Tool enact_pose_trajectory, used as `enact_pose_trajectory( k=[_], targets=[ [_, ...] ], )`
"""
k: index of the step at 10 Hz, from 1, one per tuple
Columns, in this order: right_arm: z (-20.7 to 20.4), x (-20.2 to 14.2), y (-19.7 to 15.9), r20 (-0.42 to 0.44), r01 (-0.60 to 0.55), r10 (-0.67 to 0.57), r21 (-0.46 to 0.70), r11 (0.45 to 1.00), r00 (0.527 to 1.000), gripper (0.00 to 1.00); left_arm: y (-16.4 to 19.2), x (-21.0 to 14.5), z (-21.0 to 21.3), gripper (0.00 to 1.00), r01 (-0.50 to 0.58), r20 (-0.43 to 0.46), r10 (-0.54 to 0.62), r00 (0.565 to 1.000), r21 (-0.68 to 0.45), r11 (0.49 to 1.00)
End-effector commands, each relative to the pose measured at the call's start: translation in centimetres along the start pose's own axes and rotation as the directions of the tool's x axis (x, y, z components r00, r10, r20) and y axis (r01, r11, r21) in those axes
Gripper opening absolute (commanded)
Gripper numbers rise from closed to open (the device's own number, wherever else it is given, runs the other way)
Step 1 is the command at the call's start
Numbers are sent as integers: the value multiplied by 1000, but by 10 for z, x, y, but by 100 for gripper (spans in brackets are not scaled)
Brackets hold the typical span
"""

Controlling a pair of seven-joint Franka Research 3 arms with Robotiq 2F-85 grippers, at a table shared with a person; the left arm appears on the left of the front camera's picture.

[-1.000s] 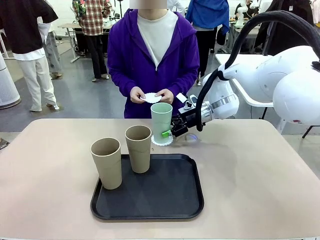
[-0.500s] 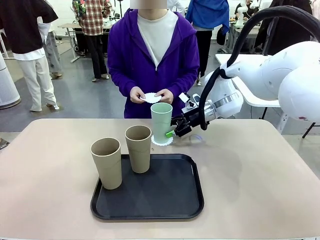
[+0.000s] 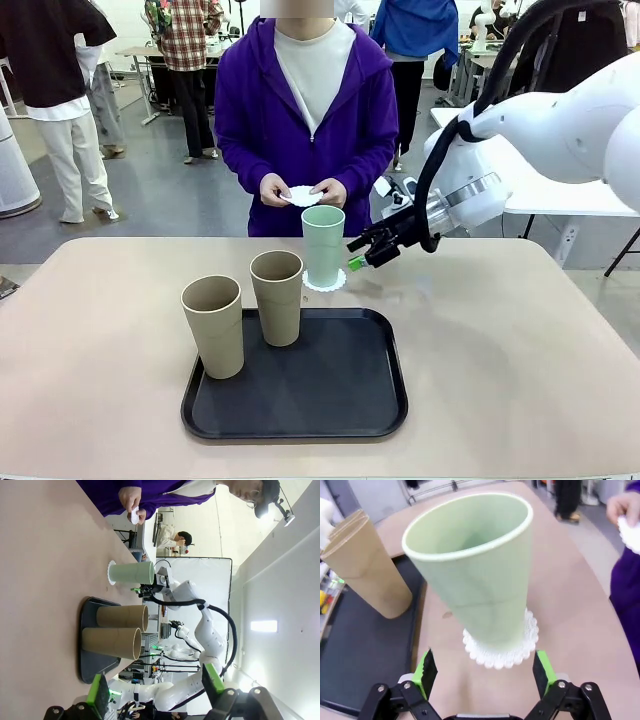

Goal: Place coasters on the table and set cups on them.
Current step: Pick up one Reusable plastic cup and place it on a coaster set by the human.

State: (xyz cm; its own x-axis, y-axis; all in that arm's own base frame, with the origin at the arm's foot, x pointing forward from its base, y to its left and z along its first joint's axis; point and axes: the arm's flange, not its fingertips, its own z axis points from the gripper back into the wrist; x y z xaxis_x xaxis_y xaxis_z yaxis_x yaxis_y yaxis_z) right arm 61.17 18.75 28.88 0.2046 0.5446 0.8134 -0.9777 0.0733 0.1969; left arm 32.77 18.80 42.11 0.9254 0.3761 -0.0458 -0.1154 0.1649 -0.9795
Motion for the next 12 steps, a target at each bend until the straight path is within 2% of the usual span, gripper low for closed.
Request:
enact_pose_trajectory(
  k=[1, 2, 3, 4, 7, 10, 11, 12],
  targets=[
    [22, 21, 47, -170, 248, -269, -137, 959, 948, 100, -1, -1, 1, 100, 14, 1, -14, 1000, -12, 1000],
    [34, 29, 62, -214, 355, -400, -219, 909, 891, 100, -1, -1, 1, 100, 14, 1, -14, 1000, -12, 1000],
    [45, 42, 75, -219, 430, -499, -297, 853, 839, 100, -1, -1, 1, 100, 14, 1, -14, 1000, -12, 1000],
    [55, 62, 90, -188, 481, -571, -370, 795, 799, 100, -1, -1, 1, 100, 14, 1, -14, 1000, -12, 1000],
    [73, 124, 127, -182, 537, -715, -543, 645, 675, 100, -1, -1, 1, 100, 14, 1, -14, 1000, -12, 1000],
    [84, 172, 144, -170, 502, -774, -673, 544, 610, 100, -1, -1, 1, 100, 14, 1, -14, 1000, -12, 1000],
    [82, 181, 145, -181, 513, -792, -674, 532, 583, 100, -1, -1, 1, 100, 14, 1, -14, 1000, -12, 1000],
    [88, 157, 149, -159, 505, -751, -650, 568, 641, 100, -1, -1, 1, 100, 14, 1, -14, 1000, -12, 1000]
  ],
)
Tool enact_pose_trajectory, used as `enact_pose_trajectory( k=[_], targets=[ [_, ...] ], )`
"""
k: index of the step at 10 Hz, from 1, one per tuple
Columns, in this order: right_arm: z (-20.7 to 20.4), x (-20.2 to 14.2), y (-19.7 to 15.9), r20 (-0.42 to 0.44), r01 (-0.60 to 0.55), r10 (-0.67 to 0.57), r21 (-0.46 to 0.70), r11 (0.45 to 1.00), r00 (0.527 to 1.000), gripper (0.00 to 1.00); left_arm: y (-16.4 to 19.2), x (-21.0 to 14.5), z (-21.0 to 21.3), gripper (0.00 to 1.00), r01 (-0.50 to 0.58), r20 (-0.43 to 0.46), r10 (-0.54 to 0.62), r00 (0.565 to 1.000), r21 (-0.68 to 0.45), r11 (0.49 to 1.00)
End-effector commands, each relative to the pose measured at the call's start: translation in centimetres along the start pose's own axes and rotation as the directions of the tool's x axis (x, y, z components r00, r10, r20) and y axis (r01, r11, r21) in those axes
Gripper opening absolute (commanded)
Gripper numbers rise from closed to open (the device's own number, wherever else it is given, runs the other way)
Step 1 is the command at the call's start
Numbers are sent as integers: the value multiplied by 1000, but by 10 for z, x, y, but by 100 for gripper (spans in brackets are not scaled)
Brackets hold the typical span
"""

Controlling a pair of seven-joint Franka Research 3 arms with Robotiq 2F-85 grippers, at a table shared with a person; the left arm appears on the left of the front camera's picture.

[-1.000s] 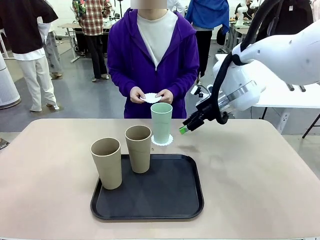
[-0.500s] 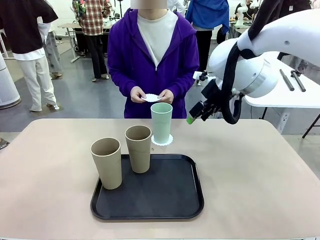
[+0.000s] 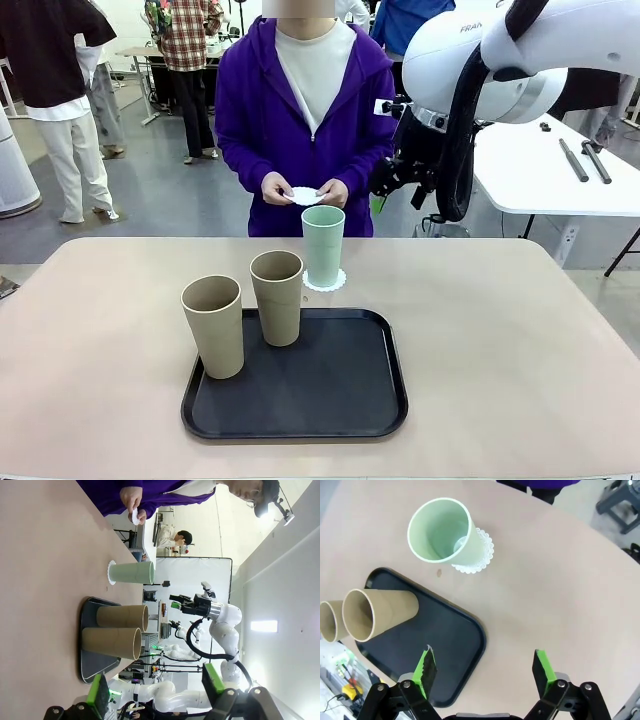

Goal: Place coasters on the table and set cups on them.
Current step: Pick up one Reusable plastic cup and place it on a coaster set by the human, then take one Reusable plastic cup from the Flat Tray and place it on a coaster set by the human.

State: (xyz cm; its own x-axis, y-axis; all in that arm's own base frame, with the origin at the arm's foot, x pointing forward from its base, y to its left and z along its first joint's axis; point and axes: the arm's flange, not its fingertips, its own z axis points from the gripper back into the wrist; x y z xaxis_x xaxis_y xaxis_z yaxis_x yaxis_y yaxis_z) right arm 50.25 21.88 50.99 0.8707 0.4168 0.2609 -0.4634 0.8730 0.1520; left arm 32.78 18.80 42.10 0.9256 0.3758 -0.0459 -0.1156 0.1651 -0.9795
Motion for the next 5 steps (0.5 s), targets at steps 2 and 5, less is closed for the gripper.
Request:
enact_pose_trajectory(
  k=[2, 5],
  targets=[
    [-13, -8, -10, 24, -19, 18, 20, 1000, 1000, 100, -1, -1, 1, 100, 15, 2, -15, 1000, -13, 1000],
    [-13, -8, -10, 24, -19, 18, 20, 1000, 1000, 100, -1, -1, 1, 100, 15, 2, -15, 1000, -13, 1000]
  ],
)
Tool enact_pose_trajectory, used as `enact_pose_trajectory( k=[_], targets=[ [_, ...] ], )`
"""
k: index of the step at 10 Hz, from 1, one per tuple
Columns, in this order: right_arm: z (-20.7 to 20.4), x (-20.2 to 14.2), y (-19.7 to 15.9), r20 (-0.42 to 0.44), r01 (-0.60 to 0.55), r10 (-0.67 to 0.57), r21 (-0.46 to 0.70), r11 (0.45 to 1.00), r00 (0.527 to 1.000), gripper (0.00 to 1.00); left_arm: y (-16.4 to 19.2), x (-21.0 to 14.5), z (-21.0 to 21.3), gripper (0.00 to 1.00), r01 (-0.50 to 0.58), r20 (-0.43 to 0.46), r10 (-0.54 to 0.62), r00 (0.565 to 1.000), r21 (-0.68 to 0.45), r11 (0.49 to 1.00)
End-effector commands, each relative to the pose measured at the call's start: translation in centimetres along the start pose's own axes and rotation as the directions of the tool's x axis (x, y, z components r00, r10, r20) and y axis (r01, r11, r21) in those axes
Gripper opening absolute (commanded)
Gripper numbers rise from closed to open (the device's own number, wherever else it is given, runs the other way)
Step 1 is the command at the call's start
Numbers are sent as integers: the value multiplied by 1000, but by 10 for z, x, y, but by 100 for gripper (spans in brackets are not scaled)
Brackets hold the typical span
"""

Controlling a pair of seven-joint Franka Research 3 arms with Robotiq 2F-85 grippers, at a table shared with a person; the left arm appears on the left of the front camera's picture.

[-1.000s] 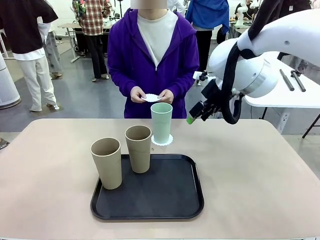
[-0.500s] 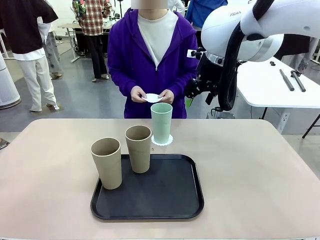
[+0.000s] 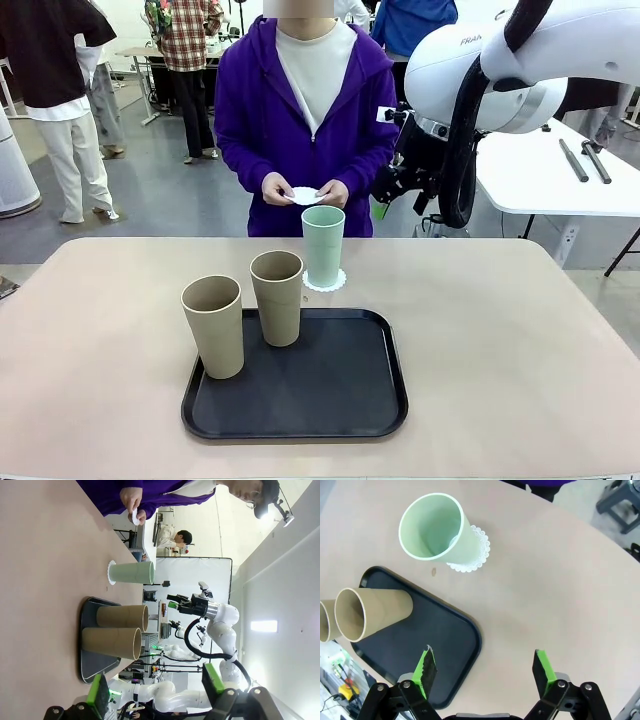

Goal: Place coasters on the table and set cups on them.
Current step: Take one Reusable plastic cup from the Flat Tray and place it on a coaster set by the human.

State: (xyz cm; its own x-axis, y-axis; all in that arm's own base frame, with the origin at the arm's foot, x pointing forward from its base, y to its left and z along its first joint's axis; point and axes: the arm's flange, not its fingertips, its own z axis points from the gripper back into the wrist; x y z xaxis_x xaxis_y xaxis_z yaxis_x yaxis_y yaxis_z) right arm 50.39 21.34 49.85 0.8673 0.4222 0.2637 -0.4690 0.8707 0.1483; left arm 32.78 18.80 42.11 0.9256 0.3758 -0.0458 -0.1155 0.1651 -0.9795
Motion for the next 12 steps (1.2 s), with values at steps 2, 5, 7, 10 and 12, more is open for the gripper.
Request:
enact_pose_trajectory(
  k=[2, 5, 7, 10, 12],
  targets=[
    [-3, -4, -3, 22, -12, 12, 23, 1000, 1000, 100, -1, -1, 1, 100, 14, 2, -14, 1000, -13, 1000],
    [-3, -4, -3, 22, -12, 12, 23, 1000, 1000, 100, -1, -1, 1, 100, 14, 2, -14, 1000, -13, 1000],
    [0, 0, 0, 0, -1, 1, 0, 1000, 1000, 100, -1, -1, 1, 100, 14, 2, -14, 1000, -13, 1000],
    [31, -69, -62, -22, 312, -314, -52, 949, 949, 100, -1, -1, 1, 100, 14, 2, -14, 1000, -13, 1000],
    [51, -124, -104, 2, 430, -434, -127, 894, 901, 100, -1, -1, 1, 100, 14, 2, -14, 1000, -13, 1000]
  ],
)
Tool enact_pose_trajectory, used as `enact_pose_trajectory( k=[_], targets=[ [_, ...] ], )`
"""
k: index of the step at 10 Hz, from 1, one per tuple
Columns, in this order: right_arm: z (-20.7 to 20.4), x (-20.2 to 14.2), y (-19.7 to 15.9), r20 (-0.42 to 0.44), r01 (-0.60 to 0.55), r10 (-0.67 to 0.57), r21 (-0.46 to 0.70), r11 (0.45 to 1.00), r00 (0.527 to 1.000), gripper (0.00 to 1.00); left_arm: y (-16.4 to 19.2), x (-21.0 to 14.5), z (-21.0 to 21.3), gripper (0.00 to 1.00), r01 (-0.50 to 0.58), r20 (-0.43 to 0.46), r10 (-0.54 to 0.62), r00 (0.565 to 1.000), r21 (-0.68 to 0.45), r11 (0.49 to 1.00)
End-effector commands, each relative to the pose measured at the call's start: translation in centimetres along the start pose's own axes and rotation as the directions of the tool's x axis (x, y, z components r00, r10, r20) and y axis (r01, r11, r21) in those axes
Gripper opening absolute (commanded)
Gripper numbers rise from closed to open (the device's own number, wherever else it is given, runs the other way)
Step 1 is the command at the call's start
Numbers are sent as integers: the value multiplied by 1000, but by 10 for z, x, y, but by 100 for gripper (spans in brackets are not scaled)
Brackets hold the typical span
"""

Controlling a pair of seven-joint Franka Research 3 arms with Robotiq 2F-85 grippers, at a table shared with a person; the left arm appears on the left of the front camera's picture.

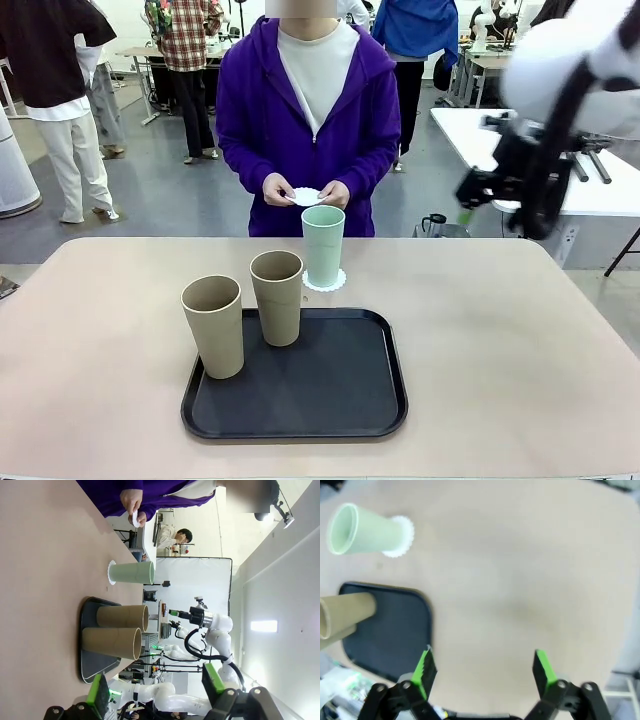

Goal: Place coasters on the table and set cups on them.
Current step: Take one Reusable plastic cup from the Flat Tray and place it on a coaster set by the human.

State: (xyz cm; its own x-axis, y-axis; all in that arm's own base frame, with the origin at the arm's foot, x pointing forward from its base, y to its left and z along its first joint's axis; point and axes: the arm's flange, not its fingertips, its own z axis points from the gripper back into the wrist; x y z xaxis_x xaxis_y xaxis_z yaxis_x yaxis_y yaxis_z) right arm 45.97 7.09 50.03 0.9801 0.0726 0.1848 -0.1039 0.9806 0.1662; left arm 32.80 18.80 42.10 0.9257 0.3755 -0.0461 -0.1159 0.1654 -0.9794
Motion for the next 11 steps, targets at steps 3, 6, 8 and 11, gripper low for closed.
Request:
enact_pose_trajectory(
  k=[3, 6, 8, 11],
  targets=[
    [25, -57, -51, -37, 96, -90, 210, 973, 995, 100, -1, -1, 1, 100, 15, 2, -15, 1000, -13, 1000],
    [42, -100, -148, -28, 111, -139, 765, 634, 990, 100, -1, -1, 1, 100, 15, 2, -15, 1000, -13, 1000],
    [18, -132, -193, -15, 127, -216, 848, 514, 976, 100, -1, -1, 1, 100, 15, 2, -15, 1000, -13, 1000],
    [-29, -159, -235, -2, 98, -267, 933, 346, 964, 100, -1, -1, 1, 100, 15, 2, -15, 1000, -13, 1000]
  ],
)
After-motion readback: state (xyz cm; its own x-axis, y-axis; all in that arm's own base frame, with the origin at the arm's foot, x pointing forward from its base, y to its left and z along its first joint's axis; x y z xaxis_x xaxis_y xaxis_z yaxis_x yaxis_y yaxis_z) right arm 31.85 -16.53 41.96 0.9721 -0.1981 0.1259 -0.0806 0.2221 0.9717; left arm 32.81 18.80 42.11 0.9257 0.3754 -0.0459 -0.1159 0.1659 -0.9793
